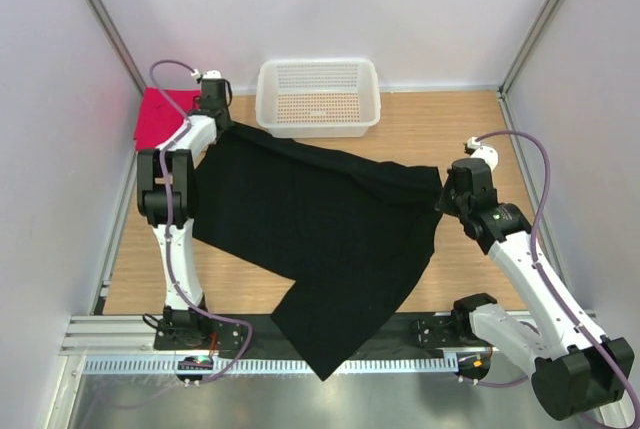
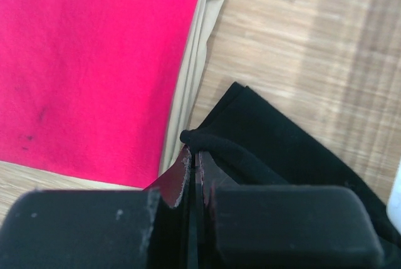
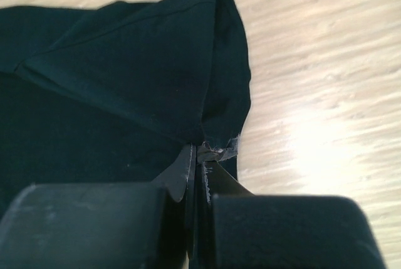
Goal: Fold and stack the t-shirts
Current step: Fold the tshirt
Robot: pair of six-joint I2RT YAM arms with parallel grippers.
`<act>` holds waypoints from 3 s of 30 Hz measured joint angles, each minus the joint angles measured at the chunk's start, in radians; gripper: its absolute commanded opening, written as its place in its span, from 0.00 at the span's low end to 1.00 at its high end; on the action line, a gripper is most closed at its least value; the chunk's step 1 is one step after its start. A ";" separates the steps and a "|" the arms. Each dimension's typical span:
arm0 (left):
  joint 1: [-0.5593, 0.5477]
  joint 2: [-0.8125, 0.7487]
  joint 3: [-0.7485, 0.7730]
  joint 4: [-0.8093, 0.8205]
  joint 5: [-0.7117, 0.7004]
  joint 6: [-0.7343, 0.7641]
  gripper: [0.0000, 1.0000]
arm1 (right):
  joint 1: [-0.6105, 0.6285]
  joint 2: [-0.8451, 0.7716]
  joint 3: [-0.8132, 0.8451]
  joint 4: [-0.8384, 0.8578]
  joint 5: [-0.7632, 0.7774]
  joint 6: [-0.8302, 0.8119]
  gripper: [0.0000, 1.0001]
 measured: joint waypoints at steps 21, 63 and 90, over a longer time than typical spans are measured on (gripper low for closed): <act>0.001 0.051 0.071 -0.222 -0.040 0.000 0.00 | 0.001 0.003 -0.014 -0.183 -0.134 0.126 0.01; -0.056 -0.254 -0.001 -0.585 0.045 -0.165 0.52 | -0.251 0.710 0.303 -0.148 -0.195 0.152 0.88; -0.272 -0.199 -0.338 -0.794 0.014 -0.292 0.41 | -0.234 0.920 0.372 -0.076 -0.045 0.150 0.34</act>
